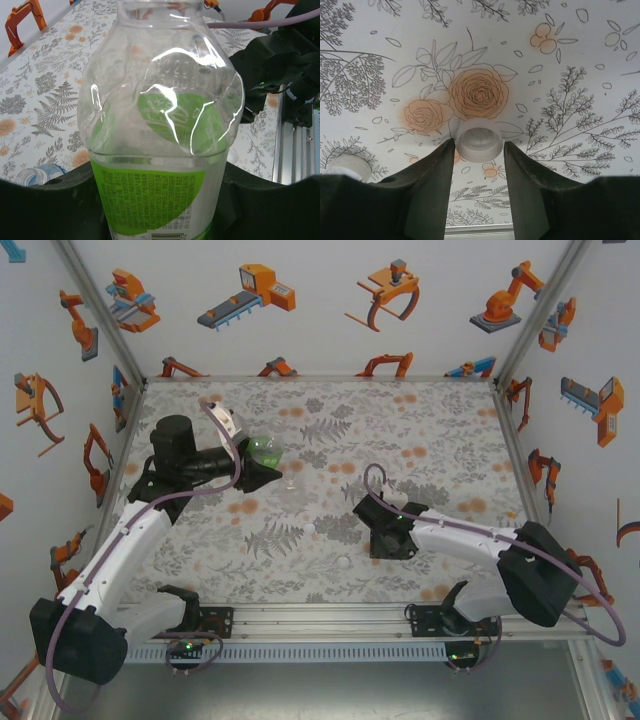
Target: Screw on the bottle caps
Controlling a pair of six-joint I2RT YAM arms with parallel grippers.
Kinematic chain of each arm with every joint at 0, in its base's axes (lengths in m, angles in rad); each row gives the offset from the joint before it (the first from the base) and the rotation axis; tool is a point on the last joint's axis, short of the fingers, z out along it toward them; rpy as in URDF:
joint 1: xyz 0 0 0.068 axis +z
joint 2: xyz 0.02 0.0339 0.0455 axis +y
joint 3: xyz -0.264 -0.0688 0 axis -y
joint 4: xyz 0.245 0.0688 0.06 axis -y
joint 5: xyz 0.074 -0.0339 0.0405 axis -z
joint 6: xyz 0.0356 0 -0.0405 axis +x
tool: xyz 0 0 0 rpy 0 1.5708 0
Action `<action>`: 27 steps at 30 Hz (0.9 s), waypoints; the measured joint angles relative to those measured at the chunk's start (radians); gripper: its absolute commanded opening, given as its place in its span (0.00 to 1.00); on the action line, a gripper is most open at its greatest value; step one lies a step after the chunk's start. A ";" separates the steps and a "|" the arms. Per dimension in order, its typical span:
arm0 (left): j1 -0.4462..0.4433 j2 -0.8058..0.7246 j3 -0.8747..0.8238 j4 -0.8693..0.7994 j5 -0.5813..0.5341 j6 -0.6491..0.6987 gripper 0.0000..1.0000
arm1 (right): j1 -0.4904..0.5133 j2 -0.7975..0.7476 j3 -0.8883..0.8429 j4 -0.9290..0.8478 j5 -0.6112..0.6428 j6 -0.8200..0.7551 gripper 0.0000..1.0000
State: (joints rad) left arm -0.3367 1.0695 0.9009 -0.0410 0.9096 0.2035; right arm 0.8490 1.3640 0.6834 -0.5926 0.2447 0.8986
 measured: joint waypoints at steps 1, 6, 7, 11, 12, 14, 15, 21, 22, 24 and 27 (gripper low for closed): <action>0.000 0.001 0.000 -0.001 0.000 0.000 0.12 | -0.001 0.008 0.007 0.002 0.000 -0.006 0.44; 0.000 0.006 0.000 -0.003 0.000 0.000 0.12 | -0.002 0.042 0.034 0.016 0.000 -0.034 0.43; 0.000 0.007 0.000 -0.004 0.000 0.000 0.12 | -0.002 0.046 0.037 0.018 0.000 -0.037 0.43; 0.000 0.017 0.000 -0.005 0.000 0.000 0.12 | -0.002 0.058 0.045 0.026 0.000 -0.047 0.42; 0.000 0.020 0.000 -0.005 0.000 0.000 0.12 | -0.002 0.059 0.046 0.029 0.000 -0.050 0.42; 0.000 0.025 0.000 -0.005 0.000 0.000 0.12 | -0.002 0.061 0.048 0.031 0.000 -0.053 0.41; 0.000 0.028 0.000 -0.005 0.000 0.000 0.12 | -0.002 0.062 0.048 0.033 0.000 -0.054 0.41; 0.000 0.047 0.002 -0.025 0.000 0.001 0.12 | -0.002 0.077 0.061 0.041 -0.007 -0.062 0.36; 0.000 0.050 0.003 -0.028 0.000 0.001 0.12 | -0.002 0.082 0.066 0.042 -0.008 -0.062 0.35; 0.000 0.057 0.004 -0.036 0.000 0.002 0.11 | -0.003 0.085 0.070 0.052 -0.013 -0.064 0.35; -0.002 0.076 0.020 -0.058 0.000 0.005 0.11 | -0.007 0.089 0.079 0.066 -0.026 -0.073 0.34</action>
State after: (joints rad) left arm -0.3389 1.1450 0.9207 -0.0990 0.9092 0.2089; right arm 0.8417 1.4528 0.7628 -0.5262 0.2188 0.8257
